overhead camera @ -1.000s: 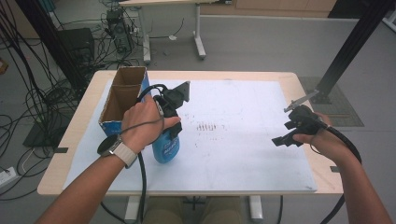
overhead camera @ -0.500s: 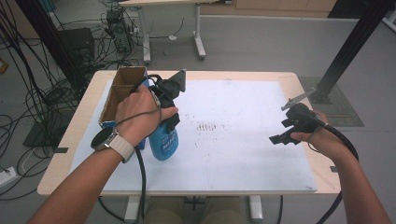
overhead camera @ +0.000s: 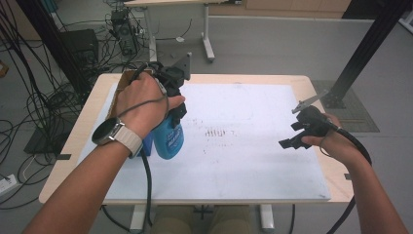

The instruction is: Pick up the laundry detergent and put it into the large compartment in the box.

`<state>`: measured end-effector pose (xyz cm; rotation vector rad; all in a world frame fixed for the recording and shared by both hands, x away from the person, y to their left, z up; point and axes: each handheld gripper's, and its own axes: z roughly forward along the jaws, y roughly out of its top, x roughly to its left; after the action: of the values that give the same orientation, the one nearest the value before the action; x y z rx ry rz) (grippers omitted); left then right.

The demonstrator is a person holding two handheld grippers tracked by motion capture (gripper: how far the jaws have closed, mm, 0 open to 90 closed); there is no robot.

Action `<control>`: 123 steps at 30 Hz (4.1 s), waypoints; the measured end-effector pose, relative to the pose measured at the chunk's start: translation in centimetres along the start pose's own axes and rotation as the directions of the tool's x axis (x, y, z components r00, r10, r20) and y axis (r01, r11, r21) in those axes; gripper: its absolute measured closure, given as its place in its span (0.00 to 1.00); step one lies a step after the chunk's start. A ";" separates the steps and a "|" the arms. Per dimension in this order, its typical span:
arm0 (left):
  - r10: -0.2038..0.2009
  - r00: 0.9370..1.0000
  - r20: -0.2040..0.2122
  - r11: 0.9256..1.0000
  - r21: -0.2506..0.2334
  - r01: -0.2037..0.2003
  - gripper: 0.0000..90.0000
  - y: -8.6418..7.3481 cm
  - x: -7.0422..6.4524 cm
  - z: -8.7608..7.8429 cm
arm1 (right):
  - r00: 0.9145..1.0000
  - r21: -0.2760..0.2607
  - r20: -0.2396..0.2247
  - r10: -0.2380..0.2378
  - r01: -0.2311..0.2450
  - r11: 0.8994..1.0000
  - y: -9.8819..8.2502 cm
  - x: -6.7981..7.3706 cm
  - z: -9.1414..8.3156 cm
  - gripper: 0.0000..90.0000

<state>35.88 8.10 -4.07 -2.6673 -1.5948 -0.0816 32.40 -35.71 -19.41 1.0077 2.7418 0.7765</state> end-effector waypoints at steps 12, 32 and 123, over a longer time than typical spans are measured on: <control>-0.083 0.996 0.013 0.996 0.010 0.083 0.41 0.5 1.3 -2.1 | 1.000 -0.018 -0.012 -0.012 0.012 1.000 0.1 -0.7 0.0 0.12; -0.237 0.971 0.019 0.971 -0.018 0.237 0.41 0.4 4.4 -5.4 | 0.999 -0.037 -0.022 -0.050 0.049 0.998 2.3 -2.7 0.0 0.12; -0.410 0.912 -0.018 0.911 -0.055 0.409 0.41 1.5 15.4 -5.0 | 0.999 0.004 -0.041 -0.001 0.001 1.000 5.2 -5.0 2.8 0.12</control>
<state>44.35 20.66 1.89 -2.3016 -2.1416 -0.1710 40.01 -34.28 -19.47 1.0026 2.7790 0.8003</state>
